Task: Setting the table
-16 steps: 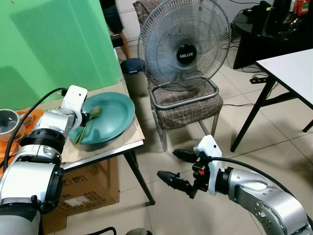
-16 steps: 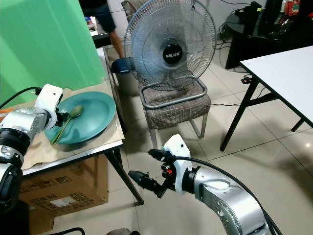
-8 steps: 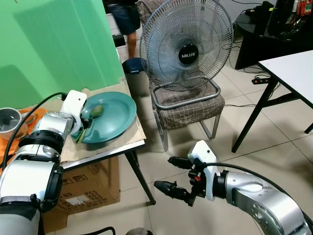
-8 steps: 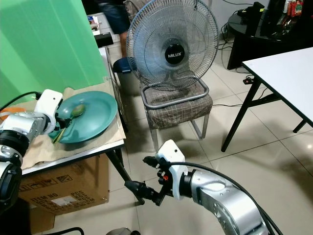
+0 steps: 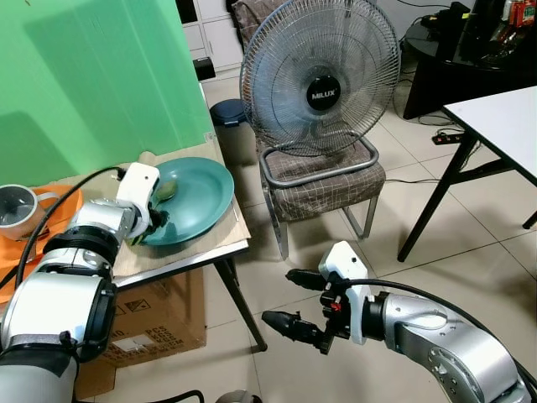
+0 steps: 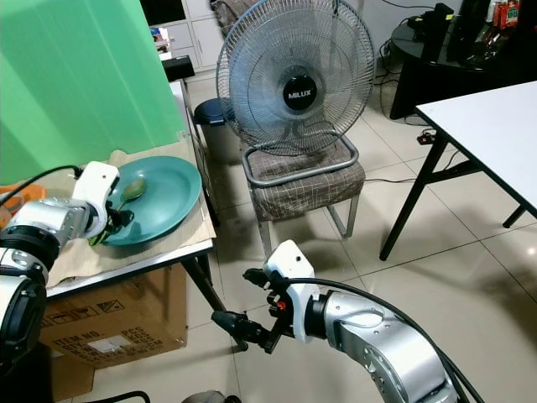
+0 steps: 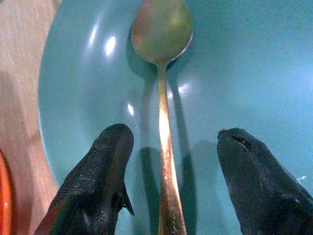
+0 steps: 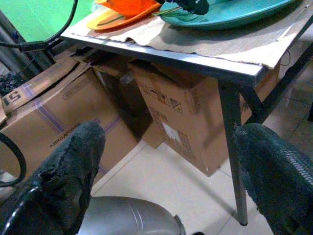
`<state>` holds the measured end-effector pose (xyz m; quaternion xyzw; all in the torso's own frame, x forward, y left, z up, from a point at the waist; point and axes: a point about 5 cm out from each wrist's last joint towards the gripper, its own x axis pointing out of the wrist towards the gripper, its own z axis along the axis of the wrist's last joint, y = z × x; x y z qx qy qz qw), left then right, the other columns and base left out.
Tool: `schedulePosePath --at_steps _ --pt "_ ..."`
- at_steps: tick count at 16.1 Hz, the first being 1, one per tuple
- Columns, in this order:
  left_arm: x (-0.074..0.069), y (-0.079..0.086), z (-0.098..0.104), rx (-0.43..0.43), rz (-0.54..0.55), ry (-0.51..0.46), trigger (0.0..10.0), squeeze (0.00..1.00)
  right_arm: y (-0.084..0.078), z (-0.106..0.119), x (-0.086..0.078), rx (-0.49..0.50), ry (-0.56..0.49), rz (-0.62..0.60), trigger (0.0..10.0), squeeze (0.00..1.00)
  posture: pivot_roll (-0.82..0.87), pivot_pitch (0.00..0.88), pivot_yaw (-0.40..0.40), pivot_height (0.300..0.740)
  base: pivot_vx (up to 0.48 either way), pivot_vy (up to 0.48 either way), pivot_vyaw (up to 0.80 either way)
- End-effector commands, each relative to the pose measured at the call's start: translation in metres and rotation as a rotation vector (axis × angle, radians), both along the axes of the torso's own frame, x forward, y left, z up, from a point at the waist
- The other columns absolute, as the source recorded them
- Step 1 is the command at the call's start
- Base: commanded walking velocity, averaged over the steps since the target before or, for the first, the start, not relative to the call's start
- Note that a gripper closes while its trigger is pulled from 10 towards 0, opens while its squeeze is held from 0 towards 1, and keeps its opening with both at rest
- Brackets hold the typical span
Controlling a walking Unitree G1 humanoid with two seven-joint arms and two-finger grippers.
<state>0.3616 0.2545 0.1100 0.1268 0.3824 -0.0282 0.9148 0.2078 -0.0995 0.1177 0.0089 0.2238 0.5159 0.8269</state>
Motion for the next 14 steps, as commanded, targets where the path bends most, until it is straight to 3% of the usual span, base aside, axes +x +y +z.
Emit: schedulePosePath --at_steps 1,3,14 --pt "0.0010 0.0016 0.0025 -0.012 0.010 -0.013 2.1 0.00 0.0023 0.0028 -0.0001 0.002 -0.012 0.011 10.0 0.00 -0.05 0.000 0.146 0.740 0.000 0.000 0.00" --pt "0.0006 0.0011 0.0003 -0.021 0.021 -0.023 0.1 0.00 0.0030 0.0032 0.0007 -0.002 -0.015 0.015 10.0 0.00 -0.05 0.000 0.143 0.740 0.000 0.000 0.00" --pt "-0.0037 0.0043 -0.0066 -0.012 0.047 -0.005 0.0 0.00 0.0029 0.0045 -0.0009 0.003 -0.007 0.034 10.0 0.00 -0.05 0.000 0.142 0.740 0.000 0.000 0.00"
